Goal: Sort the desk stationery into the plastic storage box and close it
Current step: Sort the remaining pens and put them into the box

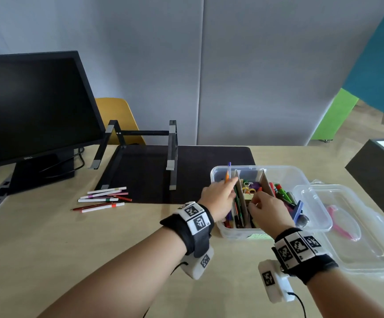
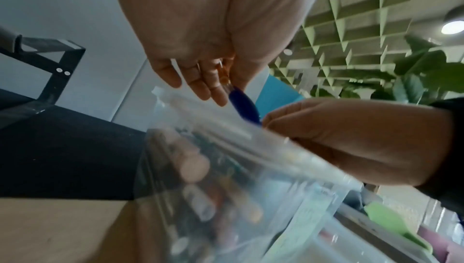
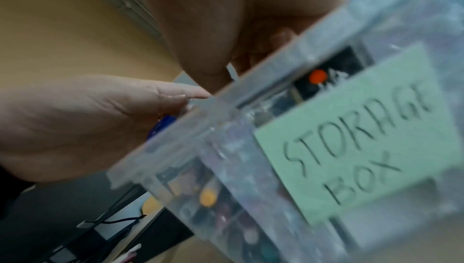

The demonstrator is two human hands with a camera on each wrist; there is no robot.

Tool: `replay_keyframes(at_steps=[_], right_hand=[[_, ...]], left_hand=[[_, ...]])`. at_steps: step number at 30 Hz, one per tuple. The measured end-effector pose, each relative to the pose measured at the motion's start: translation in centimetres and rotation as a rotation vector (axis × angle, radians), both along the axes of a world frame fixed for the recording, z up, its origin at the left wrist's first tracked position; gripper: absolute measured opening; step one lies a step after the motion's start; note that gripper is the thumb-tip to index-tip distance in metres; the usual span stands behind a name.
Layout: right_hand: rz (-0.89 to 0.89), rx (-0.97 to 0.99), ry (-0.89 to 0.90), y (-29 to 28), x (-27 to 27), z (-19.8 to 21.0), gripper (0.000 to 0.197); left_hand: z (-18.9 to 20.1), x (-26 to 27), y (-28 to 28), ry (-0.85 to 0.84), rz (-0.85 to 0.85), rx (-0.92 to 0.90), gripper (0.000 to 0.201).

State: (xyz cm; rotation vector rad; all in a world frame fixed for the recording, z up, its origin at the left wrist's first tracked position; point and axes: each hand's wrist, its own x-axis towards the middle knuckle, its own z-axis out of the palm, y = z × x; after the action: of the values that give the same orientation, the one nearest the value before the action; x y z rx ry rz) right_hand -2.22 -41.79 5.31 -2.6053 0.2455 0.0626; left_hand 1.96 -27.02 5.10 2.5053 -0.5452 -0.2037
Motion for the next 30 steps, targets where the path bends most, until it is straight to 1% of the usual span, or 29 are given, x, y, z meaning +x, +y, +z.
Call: replay_keyframes(at_steps=[3, 4, 6, 9, 11, 13, 16, 19, 22, 24, 27, 30], right_hand=[[0.018, 0.050, -0.052, -0.2, -0.4, -1.0, 0.008], [0.030, 0.050, -0.065, -0.3, -0.4, -1.2, 0.008], [0.041, 0.043, -0.073, -0.2, -0.3, -1.3, 0.008], [0.024, 0.054, -0.071, -0.2, 0.0, -1.4, 0.007], [0.011, 0.055, -0.069, -0.1, 0.2, -1.4, 0.006], [-0.004, 0.045, -0.063, 0.1, 0.4, -1.3, 0.005], [-0.028, 0.017, -0.071, 0.8, 0.7, -0.7, 0.006], [0.014, 0.013, -0.112, 2.3, 0.9, 0.5, 0.006], [0.108, 0.032, -0.172, 5.0, 1.3, 1.6, 0.007], [0.189, 0.043, -0.199, 7.2, 1.7, 2.1, 0.004], [0.307, 0.093, -0.197, 11.0, 2.6, 2.0, 0.007], [0.388, 0.105, -0.156, 15.0, 3.6, 1.0, 0.013]], left_hand=[[-1.7, -0.2, -0.3, -0.088, -0.029, 0.309, 0.041], [-2.1, -0.3, -0.3, -0.109, -0.039, 0.371, 0.038], [-2.6, -0.6, -0.2, -0.137, -0.024, 0.416, 0.036], [-2.6, -0.8, -0.2, -0.139, 0.027, 0.406, 0.038], [-2.6, -0.8, 0.1, -0.198, 0.052, 0.375, 0.036], [-2.6, -0.9, 0.6, -0.274, 0.076, 0.306, 0.034], [-2.5, -1.2, 1.7, -0.345, 0.124, 0.167, 0.032], [-2.4, -1.4, 3.4, -0.400, 0.204, 0.096, 0.028], [-2.7, -1.6, 5.9, -0.366, 0.284, 0.071, 0.022], [-3.1, -1.6, 8.1, -0.350, 0.330, 0.106, 0.022], [-3.7, -1.5, 12.1, -0.210, 0.381, 0.214, 0.029], [-4.8, -1.3, 16.9, -0.081, 0.448, 0.320, 0.031]])
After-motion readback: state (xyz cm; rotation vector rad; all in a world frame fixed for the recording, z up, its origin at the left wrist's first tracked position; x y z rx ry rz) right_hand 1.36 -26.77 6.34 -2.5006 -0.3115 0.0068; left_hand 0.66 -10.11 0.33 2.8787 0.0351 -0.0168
